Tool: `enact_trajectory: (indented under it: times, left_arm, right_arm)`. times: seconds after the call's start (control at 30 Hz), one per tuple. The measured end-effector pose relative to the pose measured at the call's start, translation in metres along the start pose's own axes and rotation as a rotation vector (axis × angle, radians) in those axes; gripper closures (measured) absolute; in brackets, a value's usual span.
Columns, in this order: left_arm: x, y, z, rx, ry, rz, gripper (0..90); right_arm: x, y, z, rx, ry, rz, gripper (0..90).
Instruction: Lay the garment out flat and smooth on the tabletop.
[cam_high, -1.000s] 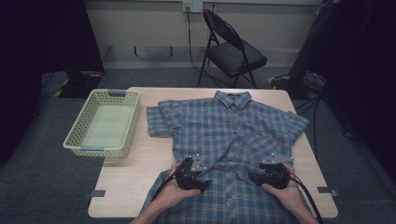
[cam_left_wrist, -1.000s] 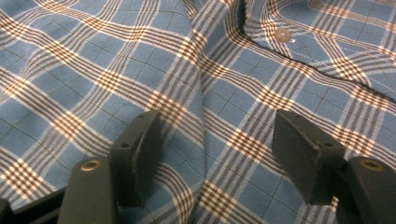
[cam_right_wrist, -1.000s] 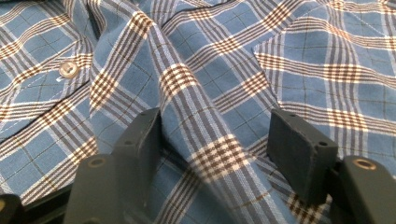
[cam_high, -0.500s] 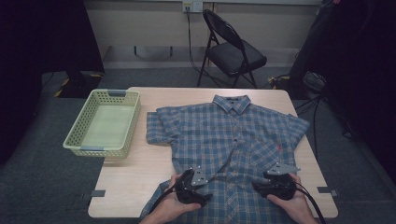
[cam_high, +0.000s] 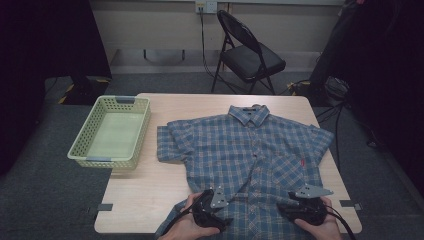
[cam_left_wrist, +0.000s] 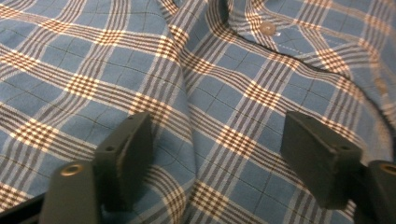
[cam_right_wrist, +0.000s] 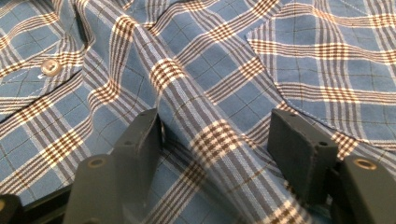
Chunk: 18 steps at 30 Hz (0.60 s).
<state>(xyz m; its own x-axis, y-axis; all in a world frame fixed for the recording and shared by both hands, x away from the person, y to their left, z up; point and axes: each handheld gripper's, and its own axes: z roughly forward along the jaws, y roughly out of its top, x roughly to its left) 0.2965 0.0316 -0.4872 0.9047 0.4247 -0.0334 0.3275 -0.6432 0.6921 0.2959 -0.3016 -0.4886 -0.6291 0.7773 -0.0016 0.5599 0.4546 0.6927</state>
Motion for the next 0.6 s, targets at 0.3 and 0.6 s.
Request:
enact_trajectory:
  times: [0.3, 0.6]
  left_arm:
    - [0.040, 0.015, -0.039, -0.107, 0.082, -0.054, 32.6]
    - [0.091, 0.025, -0.019, -0.046, 0.147, -0.098, 35.3]
  right_arm:
    - [-0.002, 0.015, -0.014, -0.050, 0.058, 0.043, 32.0]
    - [-0.024, 0.061, 0.005, -0.058, -0.040, -0.025, 31.6]
